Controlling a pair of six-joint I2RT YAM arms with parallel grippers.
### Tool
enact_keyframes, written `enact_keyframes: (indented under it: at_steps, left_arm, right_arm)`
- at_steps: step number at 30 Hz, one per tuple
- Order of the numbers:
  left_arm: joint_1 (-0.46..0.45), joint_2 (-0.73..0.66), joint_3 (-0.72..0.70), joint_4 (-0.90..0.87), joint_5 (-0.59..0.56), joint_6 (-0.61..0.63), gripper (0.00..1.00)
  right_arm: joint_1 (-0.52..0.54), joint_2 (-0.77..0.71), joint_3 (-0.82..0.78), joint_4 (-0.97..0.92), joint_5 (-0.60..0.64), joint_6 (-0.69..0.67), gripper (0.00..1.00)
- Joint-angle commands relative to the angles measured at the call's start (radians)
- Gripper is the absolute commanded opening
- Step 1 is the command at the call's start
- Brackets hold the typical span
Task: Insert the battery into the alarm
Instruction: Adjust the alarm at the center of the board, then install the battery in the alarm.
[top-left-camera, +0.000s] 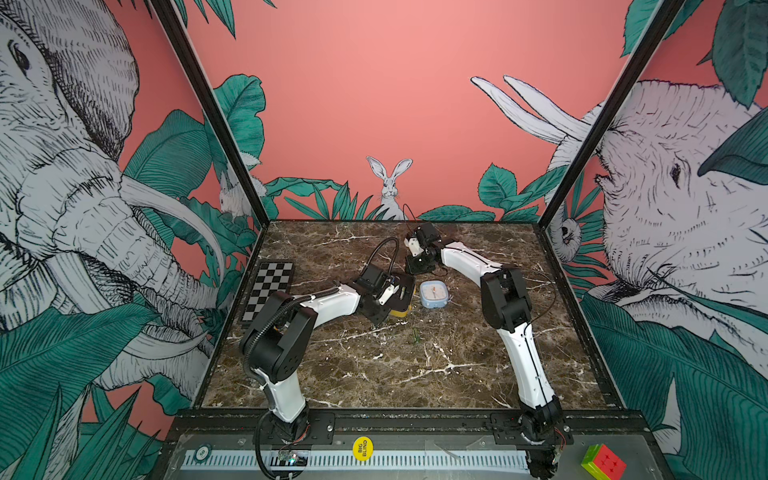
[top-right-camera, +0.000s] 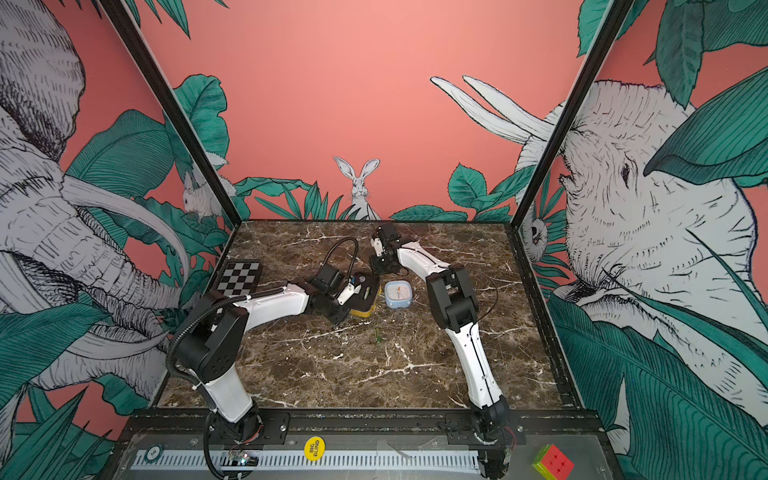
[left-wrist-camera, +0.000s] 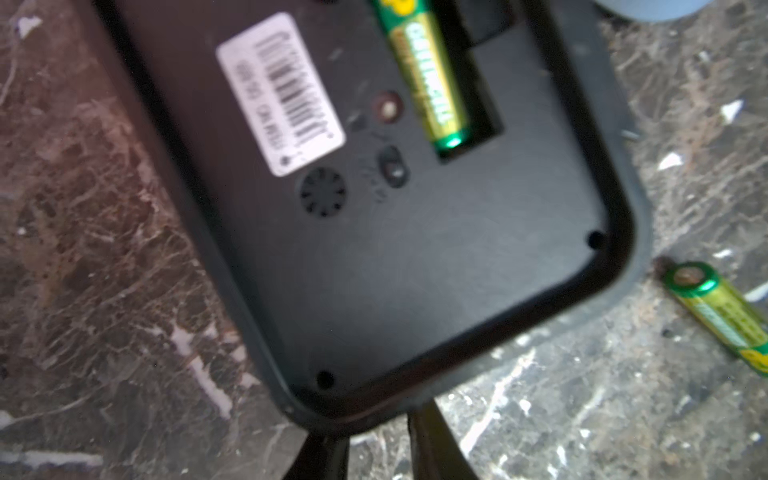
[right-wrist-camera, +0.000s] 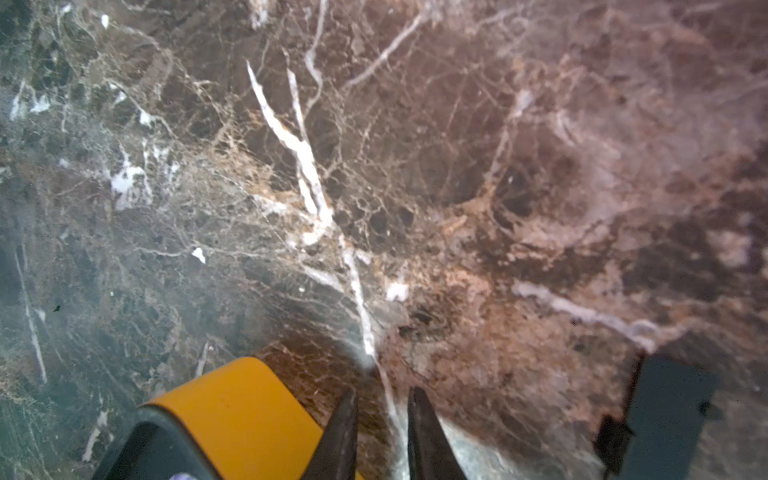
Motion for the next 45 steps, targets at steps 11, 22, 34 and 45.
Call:
enact_keyframes:
  at_steps: [11, 22, 34, 45]
  left_arm:
    - [0.144, 0.046, 0.117, 0.004, 0.093, -0.061, 0.33]
    - [0.174, -0.113, 0.011, -0.004, 0.082, -0.168, 0.43]
    - [0.18, -0.064, 0.049, -0.006, 0.246, -0.274, 0.5]
    - [0.185, 0.008, 0.085, -0.04, 0.215, -0.247, 0.47]
  right_arm:
    - [0.031, -0.13, -0.124, -0.079, 0.02, 0.191, 0.28]
    - [0.011, -0.279, -0.164, -0.088, 0.115, 0.075, 0.43]
    - [0.1, -0.275, -0.171, -0.148, -0.041, -0.067, 0.27]
    - [0.133, -0.218, -0.157, -0.17, 0.009, -0.046, 0.17]
